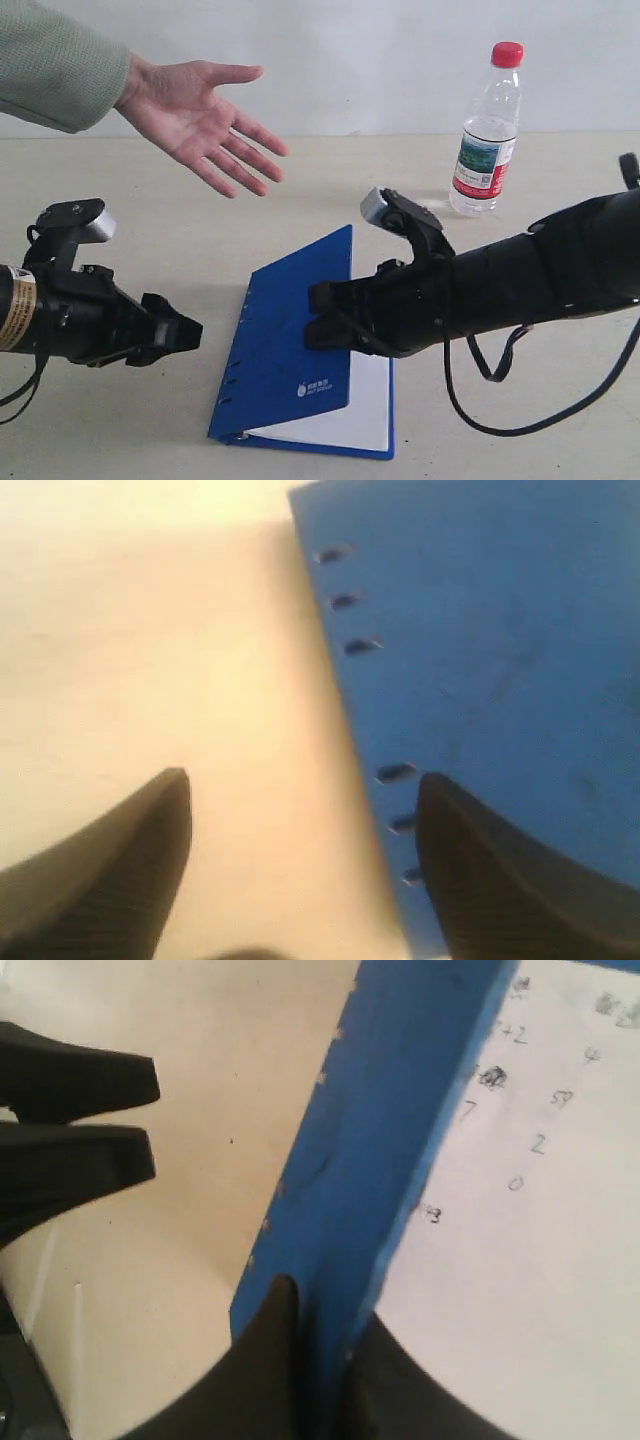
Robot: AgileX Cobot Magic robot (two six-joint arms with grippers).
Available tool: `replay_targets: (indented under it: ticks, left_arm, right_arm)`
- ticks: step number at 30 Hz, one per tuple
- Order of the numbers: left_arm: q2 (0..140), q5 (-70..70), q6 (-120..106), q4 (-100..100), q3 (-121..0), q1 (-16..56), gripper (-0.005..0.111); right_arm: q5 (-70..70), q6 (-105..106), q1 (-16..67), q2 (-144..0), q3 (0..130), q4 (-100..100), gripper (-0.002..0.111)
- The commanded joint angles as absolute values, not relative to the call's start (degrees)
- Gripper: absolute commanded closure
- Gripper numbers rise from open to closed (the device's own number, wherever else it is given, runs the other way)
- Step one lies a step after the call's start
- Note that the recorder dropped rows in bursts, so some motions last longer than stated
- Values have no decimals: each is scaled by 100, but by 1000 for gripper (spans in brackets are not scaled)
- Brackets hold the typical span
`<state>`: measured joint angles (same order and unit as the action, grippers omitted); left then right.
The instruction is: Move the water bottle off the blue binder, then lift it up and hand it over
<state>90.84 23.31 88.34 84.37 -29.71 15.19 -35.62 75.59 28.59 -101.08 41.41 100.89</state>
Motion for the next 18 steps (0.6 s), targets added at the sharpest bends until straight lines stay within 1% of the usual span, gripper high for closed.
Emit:
replay_targets:
  ticks: [1, 2, 3, 4, 5, 9, 14, 18]
  left_arm:
    - [9353, 3834, 7774, 7632, -2828, 1223, 43]
    - [9650, 4560, 7473, 7441, -2838, 1103, 37]
    - [9775, 4770, 7379, 7385, -2850, 1068, 34]
    - [10090, 4977, 7318, 7348, -2909, 1038, 28]
    - [10208, 4977, 7242, 7292, -2933, 1038, 27]
    - [10663, 5379, 6626, 6840, -3002, 1038, 26]
    - [11062, 6961, 5891, 6751, -3002, 1049, 26]
    - [11511, 6996, 5807, 6727, -3174, 1049, 26]
  right_arm:
    - [-3640, 7627, 2853, -9644, 4125, 9995, 108]
    - [-3783, 7574, 2853, -9514, 4125, 9995, 108]
    - [-3804, 7563, 2853, -9469, 4125, 9995, 108]
    - [-3804, 7537, 2853, -9349, 4125, 9995, 108]
    - [-3790, 7537, 2853, -9307, 4125, 9995, 108]
    - [-3806, 7495, 2853, -9055, 4125, 9995, 108]
    - [-3839, 7379, 2853, -8923, 4125, 9995, 108]
    - [-4254, 7337, 2853, -8923, 4125, 9995, 108]
